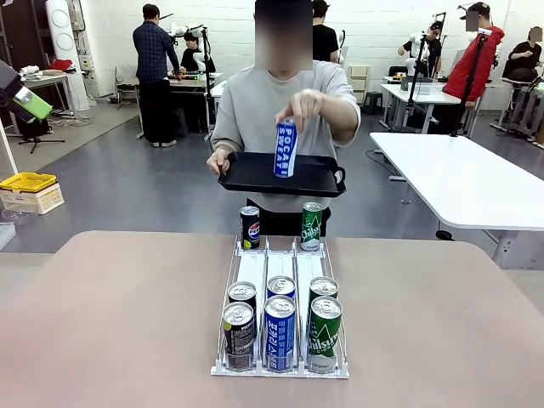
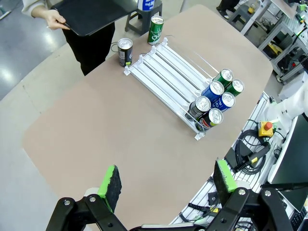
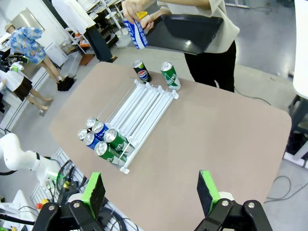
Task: Retrieve and hand over the desired beverage to the person.
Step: Pick up a can of the same type that the person held from the Automatic Can Dispenser.
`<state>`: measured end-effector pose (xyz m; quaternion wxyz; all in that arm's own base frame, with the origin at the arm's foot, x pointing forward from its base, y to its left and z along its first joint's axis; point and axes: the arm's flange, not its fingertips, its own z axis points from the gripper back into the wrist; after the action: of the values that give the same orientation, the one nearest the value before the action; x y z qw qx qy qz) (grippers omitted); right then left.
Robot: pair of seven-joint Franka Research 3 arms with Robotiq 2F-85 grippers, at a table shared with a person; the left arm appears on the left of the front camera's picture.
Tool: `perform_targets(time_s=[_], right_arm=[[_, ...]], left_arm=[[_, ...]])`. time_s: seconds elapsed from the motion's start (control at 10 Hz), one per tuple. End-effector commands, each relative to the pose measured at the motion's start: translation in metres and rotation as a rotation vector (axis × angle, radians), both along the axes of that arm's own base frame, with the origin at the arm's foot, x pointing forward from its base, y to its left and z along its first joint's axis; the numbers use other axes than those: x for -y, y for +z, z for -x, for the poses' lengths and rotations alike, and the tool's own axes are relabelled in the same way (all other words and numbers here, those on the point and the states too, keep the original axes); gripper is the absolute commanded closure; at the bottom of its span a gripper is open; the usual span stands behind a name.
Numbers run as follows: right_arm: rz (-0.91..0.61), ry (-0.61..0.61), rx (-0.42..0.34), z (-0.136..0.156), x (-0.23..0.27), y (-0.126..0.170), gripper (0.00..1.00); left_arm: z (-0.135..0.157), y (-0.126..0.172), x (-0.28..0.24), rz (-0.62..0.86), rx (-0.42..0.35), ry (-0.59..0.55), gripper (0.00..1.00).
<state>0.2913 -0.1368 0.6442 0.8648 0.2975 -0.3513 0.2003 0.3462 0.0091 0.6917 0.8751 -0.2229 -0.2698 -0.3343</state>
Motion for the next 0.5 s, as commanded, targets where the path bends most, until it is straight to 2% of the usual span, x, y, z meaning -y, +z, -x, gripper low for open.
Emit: perform_targets(time_s=[0.0,0.4], right_arm=[[-0.027,0.022,0.016,-0.002,-0.0001,0.0017,0.0],[-0.027,0.022,0.016,-0.002,-0.0001,0.0017,0.0]], left_arm=[[0.002,-0.0013,0.0009,-0.002,0.001,-0.005,0.0],[0.002,-0.0013,0.0009,-0.002,0.001,-0.005,0.0]])
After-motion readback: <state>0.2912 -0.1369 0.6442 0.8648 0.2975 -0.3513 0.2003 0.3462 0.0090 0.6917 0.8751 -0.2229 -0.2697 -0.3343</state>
